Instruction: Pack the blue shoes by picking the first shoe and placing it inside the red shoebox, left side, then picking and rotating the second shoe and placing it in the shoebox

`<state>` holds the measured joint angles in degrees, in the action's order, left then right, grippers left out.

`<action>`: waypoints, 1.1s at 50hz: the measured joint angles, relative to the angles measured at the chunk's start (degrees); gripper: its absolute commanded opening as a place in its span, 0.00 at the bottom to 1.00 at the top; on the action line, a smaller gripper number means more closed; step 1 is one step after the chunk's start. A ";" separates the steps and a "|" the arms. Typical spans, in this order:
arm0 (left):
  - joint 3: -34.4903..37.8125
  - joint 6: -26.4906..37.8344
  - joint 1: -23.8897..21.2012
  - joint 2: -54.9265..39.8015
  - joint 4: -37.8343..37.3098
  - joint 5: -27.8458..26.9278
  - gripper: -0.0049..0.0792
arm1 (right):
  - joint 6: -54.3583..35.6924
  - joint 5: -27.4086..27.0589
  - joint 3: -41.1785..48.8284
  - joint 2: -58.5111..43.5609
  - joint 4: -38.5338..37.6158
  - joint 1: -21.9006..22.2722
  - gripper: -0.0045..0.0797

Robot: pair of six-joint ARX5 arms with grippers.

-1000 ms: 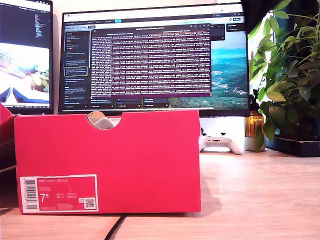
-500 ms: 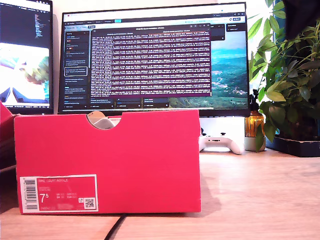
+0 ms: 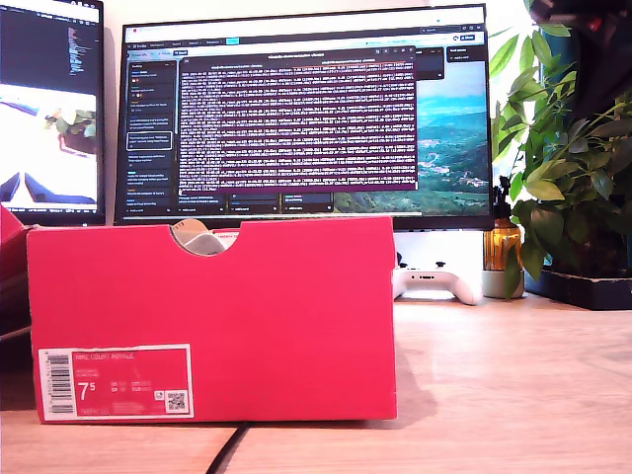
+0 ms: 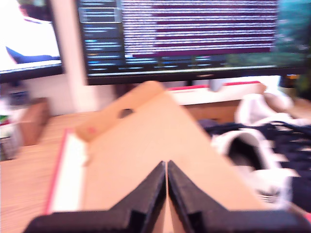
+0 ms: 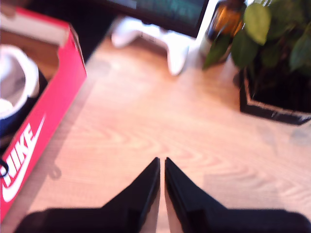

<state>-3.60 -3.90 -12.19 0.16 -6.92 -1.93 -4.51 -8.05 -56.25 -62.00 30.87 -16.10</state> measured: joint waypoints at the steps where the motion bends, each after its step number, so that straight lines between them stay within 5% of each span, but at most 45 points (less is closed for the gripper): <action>1: -0.02 0.00 0.83 0.00 0.09 -0.35 0.03 | 0.00 0.00 0.31 0.37 -0.26 0.00 0.04; 20: 0.00 0.02 13.57 0.00 0.55 -6.43 0.03 | 2.89 -1.40 8.94 7.28 -5.95 0.00 0.04; 55: 0.04 1.97 14.34 0.00 -11.28 -6.58 0.04 | 4.44 -4.66 17.92 27.74 -9.09 0.00 0.04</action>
<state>-3.55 -1.93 2.15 0.16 -18.20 -8.51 -0.08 -12.71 -38.33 -34.26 21.78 -16.10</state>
